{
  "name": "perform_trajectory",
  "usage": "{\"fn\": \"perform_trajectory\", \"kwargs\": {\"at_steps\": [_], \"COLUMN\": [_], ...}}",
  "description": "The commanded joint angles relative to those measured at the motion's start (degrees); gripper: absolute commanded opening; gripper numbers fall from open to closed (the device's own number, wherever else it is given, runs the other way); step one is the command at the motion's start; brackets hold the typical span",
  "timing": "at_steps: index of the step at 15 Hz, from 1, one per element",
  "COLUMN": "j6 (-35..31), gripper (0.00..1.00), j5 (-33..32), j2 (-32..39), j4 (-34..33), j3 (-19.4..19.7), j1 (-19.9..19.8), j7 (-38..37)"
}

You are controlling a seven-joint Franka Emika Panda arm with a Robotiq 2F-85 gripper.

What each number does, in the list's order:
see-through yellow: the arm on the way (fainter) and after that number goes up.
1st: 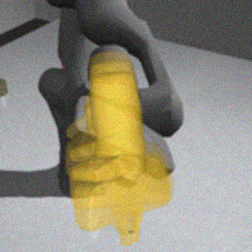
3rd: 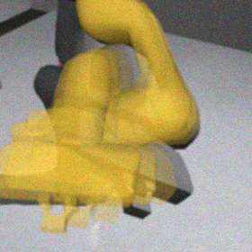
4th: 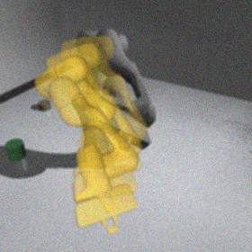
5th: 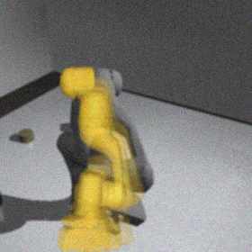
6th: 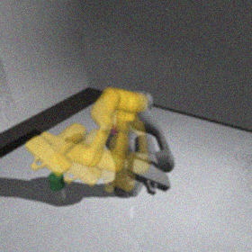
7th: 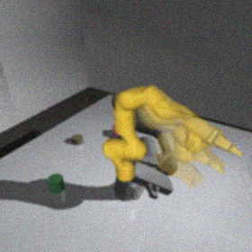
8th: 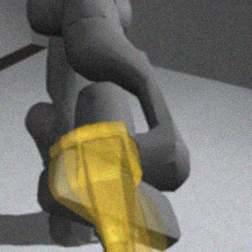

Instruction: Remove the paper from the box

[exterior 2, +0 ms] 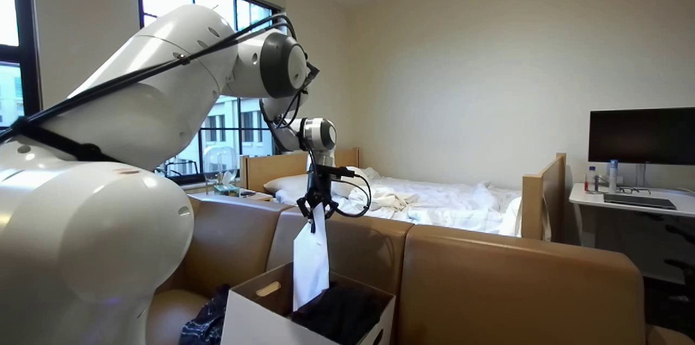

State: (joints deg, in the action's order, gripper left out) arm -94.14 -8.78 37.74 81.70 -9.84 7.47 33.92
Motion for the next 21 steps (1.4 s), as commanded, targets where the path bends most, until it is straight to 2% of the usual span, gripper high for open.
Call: {"fn": "perform_trajectory", "kwargs": {"at_steps": [1, 4, 9, 17, 21], "j6": [-0.1, 1.3, 5.8, 10.0, 15.1], "gripper": [0.03, 0.03, 0.04, 0.05, 0.04], "j5": [-0.5, 0.3, 2.3, 9.1, 8.5], "j2": [-8.5, -12.1, -15.7, -21.2, -21.3], "j4": [8.0, 9.4, 7.6, 6.8, 3.6], "j3": [0.3, 0.8, 2.2, 6.7, 10.1], "j1": [-0.6, -1.3, -3.2, -10.9, -15.1], "j7": [-2.1, -2.3, -3.3, -0.7, 1.7]}}
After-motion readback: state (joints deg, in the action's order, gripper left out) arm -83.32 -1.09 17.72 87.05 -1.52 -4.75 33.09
